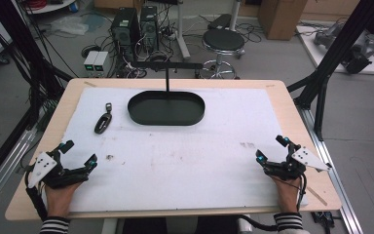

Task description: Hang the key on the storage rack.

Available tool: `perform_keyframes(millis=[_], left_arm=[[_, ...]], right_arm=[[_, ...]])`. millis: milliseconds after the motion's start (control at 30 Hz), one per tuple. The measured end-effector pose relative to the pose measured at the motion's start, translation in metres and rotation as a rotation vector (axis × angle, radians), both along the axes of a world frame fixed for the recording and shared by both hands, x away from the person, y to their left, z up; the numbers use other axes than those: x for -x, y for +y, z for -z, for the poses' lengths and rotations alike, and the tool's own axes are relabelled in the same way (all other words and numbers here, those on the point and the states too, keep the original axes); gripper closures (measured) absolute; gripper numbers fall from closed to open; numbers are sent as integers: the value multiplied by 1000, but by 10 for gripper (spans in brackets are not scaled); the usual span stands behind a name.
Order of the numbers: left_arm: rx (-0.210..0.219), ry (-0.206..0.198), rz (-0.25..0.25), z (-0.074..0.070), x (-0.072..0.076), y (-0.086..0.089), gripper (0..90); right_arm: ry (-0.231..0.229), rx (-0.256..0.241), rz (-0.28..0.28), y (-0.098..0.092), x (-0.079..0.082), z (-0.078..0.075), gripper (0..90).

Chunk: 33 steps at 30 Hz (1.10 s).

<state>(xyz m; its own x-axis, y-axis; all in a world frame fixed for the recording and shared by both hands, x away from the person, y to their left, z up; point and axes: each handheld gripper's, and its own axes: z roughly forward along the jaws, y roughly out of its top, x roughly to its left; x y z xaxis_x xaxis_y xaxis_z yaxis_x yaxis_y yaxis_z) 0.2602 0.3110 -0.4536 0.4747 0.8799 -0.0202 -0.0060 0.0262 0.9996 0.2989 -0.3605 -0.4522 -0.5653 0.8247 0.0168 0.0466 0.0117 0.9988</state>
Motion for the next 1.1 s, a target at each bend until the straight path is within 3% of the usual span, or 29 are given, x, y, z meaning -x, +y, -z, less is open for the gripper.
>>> perform_keyframes(millis=[200, 267, 367, 467, 567, 1100], left_arm=[[-6, 25, 0, -2, -5, 2, 17], [-1, 57, 24, -5, -9, 3, 17], [10, 77, 51, -13, -15, 6, 17], [-20, 91, 64, -28, -25, 8, 17], [-24, 101, 78, -35, -30, 9, 17], [-193, 210, 65, -94, -73, 6, 17]], right_arm=[[-1, 1, -1, 0, 0, 0, 3], [0, 1, -2, 0, 0, 0, 3], [1, -3, -3, 0, 0, 0, 3], [0, 1, -2, 0, 0, 0, 3], [1, -6, -5, 0, 0, 0, 3], [1, -5, -6, 0, 0, 0, 3]])
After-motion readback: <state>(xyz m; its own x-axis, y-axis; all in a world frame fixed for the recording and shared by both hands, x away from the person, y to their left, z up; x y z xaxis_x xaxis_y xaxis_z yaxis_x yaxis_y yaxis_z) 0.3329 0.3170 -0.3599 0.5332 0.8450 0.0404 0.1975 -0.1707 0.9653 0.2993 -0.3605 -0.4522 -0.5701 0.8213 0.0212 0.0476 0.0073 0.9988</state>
